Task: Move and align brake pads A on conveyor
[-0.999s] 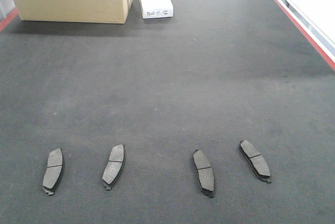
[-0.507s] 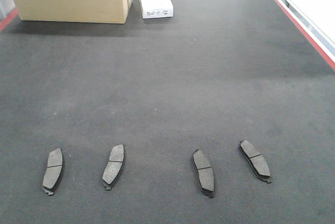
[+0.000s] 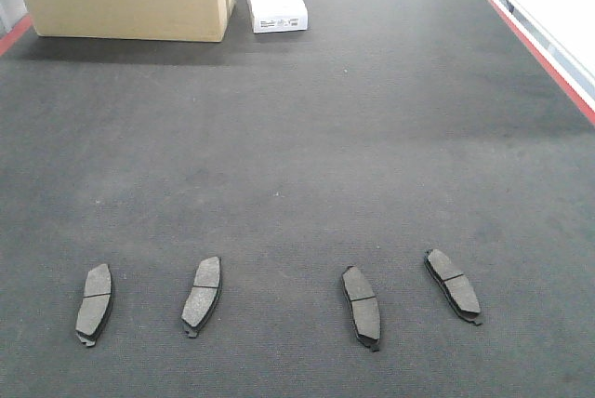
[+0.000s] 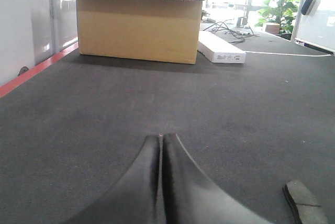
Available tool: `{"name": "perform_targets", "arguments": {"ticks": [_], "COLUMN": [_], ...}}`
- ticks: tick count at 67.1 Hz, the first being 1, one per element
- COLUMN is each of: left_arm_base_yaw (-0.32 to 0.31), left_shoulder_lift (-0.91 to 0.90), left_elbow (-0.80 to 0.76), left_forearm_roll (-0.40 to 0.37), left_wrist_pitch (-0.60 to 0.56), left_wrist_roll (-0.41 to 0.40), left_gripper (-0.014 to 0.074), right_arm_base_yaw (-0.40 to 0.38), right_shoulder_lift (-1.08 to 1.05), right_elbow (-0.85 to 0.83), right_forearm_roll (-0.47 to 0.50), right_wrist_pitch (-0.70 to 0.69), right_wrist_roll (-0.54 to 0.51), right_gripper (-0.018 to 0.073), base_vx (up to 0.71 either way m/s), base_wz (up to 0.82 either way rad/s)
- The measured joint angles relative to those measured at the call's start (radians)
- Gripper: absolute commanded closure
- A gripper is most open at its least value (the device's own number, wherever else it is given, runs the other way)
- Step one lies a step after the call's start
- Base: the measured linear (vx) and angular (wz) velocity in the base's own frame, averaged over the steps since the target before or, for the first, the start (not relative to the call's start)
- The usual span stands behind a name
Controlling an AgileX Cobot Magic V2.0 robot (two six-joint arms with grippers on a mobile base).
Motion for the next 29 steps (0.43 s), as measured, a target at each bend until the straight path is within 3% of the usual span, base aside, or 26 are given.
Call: {"name": "perform_targets", "arguments": {"ticks": [29], "left_arm_base_yaw": [0.0], "left_shoulder_lift": [0.0], "left_elbow": [0.0], "left_forearm_roll": [0.0], "left_wrist_pitch": [0.0], "left_wrist_roll": [0.0], "left_gripper": [0.0603], "right_arm_base_yaw": [0.0], "right_shoulder_lift": [0.0], "right_elbow": [0.0], "right_forearm_roll": [0.0], "right_wrist_pitch": [0.0], "right_wrist_roll": [0.0], "right_gripper": [0.0571], "base_vx": [0.0], "base_wz": [0.0]}}
